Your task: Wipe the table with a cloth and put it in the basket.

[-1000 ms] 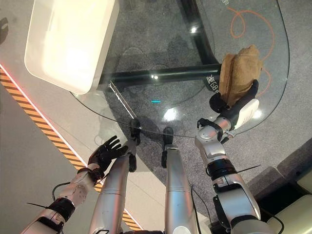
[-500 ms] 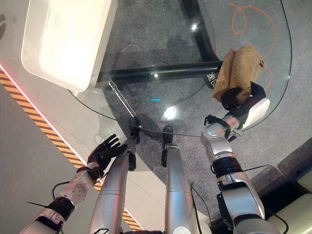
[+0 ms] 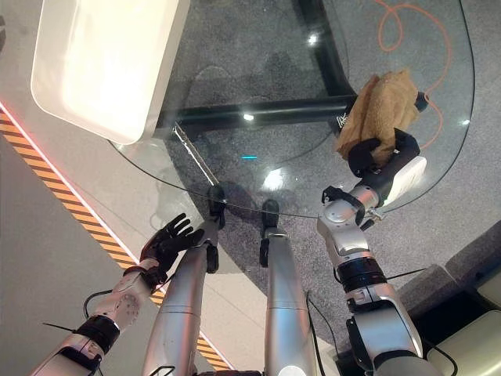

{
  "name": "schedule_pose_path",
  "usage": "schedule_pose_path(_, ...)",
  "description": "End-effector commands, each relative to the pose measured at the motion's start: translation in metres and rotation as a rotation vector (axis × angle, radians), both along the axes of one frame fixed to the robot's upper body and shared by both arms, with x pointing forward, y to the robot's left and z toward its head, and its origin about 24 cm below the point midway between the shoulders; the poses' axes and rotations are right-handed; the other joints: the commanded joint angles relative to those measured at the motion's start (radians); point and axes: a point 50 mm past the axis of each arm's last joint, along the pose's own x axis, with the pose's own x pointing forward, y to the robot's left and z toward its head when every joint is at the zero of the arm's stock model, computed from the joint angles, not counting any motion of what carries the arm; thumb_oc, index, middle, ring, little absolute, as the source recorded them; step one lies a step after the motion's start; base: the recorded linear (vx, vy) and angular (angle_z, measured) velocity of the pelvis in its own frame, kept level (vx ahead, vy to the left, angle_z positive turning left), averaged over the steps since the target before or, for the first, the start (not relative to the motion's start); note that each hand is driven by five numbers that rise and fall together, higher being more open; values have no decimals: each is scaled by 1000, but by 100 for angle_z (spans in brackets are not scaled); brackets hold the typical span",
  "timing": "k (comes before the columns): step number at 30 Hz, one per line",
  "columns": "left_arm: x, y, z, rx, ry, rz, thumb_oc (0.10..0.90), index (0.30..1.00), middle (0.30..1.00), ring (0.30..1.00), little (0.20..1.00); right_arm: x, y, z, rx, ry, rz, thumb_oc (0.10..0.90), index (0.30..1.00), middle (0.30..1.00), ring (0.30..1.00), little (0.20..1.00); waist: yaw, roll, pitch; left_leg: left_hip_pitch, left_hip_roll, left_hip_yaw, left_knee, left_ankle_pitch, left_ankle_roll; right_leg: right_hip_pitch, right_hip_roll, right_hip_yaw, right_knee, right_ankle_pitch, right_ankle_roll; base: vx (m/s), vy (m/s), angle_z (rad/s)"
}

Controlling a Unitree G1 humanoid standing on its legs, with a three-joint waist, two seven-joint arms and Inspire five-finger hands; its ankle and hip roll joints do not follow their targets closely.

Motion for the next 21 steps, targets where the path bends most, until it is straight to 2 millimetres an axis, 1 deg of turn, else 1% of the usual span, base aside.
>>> schedule_pose_path(1,-45,-65,-41,-135,175,-158,800,900,900,900,900,-8,24,37,-106,-185,110,100,300,300,300,200,18,2,-15,-29,-46,37,206,-211,58,-15,54,2,-178,192,32,5,38,0)
schedule_pose_path(5,-44,-67,-41,-142,169,-155,800,900,900,900,900,-4,34,42,-124,-186,165,100,300,300,300,200,23,5,-15,-36,-49,37,203,-211,61,-25,54,2,-178,194,33,25,55,-1)
schedule_pose_path(6,-50,-67,-45,-143,188,-153,800,900,900,900,900,-4,37,36,-128,-163,181,100,300,300,300,200,28,8,-15,-3,-48,31,211,-242,58,5,57,3,-165,163,38,63,55,0)
schedule_pose_path(9,-48,-69,-44,-149,180,-151,800,900,900,900,900,-1,48,38,-151,-155,255,100,300,300,300,200,31,11,-15,-9,-49,32,210,-240,58,-1,57,1,-164,163,37,24,47,2)
schedule_pose_path(11,-48,-70,-44,-153,178,-150,800,900,900,900,900,1,59,38,-187,-144,337,100,300,300,300,200,33,12,-15,-12,-49,31,208,-239,57,-6,56,0,-162,162,37,-15,32,2)
schedule_pose_path(12,-42,-70,-40,-153,158,-150,800,900,900,900,900,2,62,45,-200,-158,355,100,300,300,300,200,31,11,-15,-46,-51,37,200,-207,60,-37,53,-2,-174,192,32,11,31,2)
schedule_pose_path(13,-48,-71,-44,-157,176,-151,800,900,900,900,900,2,68,37,-226,-117,391,100,300,300,300,200,34,13,-15,-14,-51,30,208,-237,56,-8,56,0,-161,161,36,10,31,3)
schedule_pose_path(17,-48,-73,-43,-166,167,-160,800,900,900,900,900,4,85,27,-279,-48,510,100,300,300,300,200,39,16,-15,-18,-52,28,205,-235,56,-12,52,-5,-160,159,35,15,9,1)
schedule_pose_path(19,-48,-73,-43,-166,166,-161,800,900,900,900,900,4,88,27,-282,-44,529,100,300,300,300,200,39,17,-15,-19,-52,27,205,-234,56,-13,52,-5,-161,159,35,-2,7,-3)
schedule_pose_path(20,-47,-74,-42,-167,160,-166,800,900,900,900,900,3,102,22,-298,-33,629,100,300,300,300,200,39,17,-15,-25,-53,27,203,-230,55,-18,51,-6,-162,159,35,-3,15,-10)
schedule_pose_path(21,-47,-76,-41,-168,158,-168,800,900,900,900,900,2,107,21,-305,-31,663,100,300,300,300,200,40,18,-15,-26,-54,26,202,-229,54,-20,51,-6,-162,159,35,-3,15,-10)
